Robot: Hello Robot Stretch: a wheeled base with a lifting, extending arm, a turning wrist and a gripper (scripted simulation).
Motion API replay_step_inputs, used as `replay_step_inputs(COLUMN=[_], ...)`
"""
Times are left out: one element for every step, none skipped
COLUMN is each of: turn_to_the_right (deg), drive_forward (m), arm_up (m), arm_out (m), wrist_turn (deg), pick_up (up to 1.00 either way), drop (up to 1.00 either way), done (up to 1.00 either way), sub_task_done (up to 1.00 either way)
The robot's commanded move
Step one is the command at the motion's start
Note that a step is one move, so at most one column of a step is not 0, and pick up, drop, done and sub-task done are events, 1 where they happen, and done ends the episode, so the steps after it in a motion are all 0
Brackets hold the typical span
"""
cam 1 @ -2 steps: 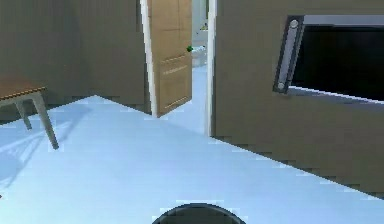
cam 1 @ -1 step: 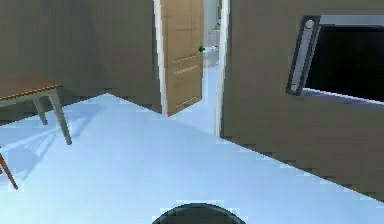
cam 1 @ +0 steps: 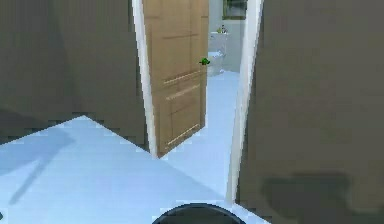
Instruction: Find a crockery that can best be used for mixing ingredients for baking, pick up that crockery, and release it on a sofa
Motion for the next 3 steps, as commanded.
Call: replay_step_inputs(turn_to_the_right=[0.0,-9.0,-3.0], drive_forward=[1.00,0.00,0.00], arm_up=[0.00,0.00,0.00], arm_out=[0.00,0.00,0.00], wrist_turn=[0.0,0.0,0.0], pick_up=[0.00,0.00,0.00], drop=[0.00,0.00,0.00], done=[0.00,0.00,0.00], sub_task_done=[0.00,0.00,0.00])
